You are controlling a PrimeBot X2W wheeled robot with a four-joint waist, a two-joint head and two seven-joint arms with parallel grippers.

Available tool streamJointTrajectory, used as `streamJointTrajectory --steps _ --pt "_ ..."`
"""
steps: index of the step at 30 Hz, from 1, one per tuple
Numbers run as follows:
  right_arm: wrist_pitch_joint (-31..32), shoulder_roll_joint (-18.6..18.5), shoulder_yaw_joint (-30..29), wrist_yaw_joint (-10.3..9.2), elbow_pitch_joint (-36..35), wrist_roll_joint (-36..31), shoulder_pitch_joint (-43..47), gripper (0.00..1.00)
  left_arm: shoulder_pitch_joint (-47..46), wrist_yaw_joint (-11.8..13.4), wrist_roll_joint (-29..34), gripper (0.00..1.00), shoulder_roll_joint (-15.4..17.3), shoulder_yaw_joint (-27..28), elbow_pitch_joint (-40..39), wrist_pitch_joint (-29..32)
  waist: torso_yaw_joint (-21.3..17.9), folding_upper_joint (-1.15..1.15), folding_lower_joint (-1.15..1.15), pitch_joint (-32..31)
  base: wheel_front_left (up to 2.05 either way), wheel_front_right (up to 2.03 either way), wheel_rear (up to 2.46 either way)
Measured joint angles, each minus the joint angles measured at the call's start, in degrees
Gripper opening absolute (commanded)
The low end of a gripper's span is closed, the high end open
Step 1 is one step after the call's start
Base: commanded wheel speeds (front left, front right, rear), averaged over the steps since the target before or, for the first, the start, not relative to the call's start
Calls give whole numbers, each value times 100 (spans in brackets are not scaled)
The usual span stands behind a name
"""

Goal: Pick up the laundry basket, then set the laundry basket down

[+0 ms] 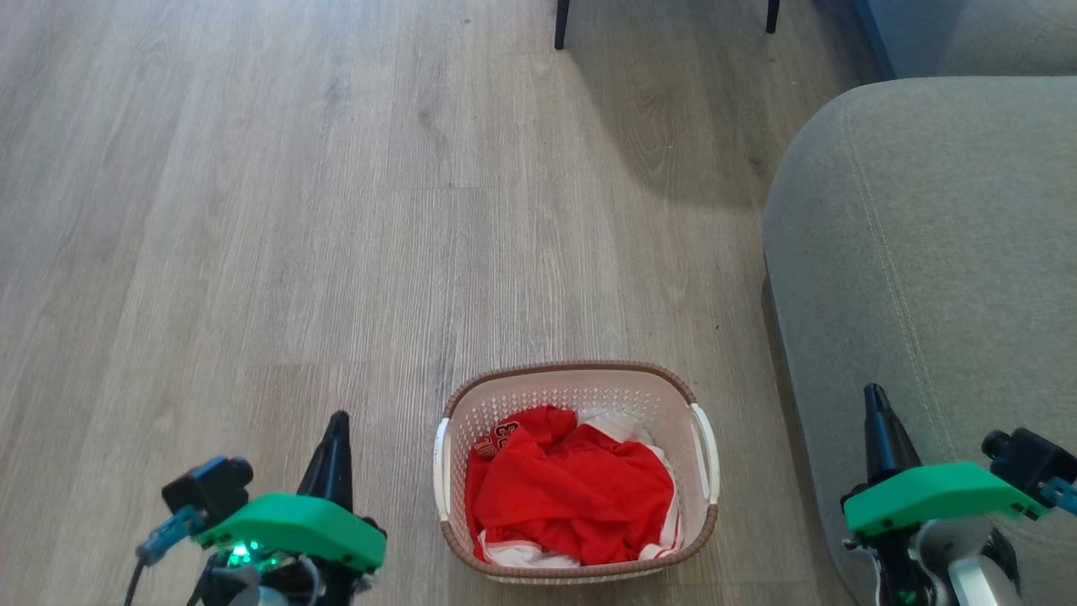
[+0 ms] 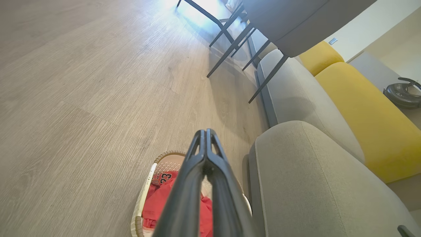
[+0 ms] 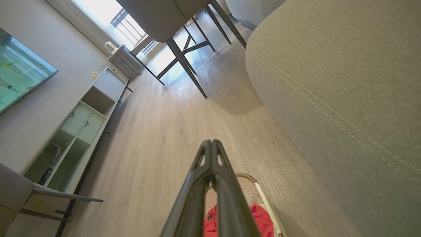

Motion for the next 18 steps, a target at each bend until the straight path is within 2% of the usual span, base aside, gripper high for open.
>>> streamJointTrajectory --steps 18 --pt "265 -5 -100 0 59 975 -10 0 -99 -171 -1018 0 11 298 35 252 -70 0 0 -35 0 0 0"
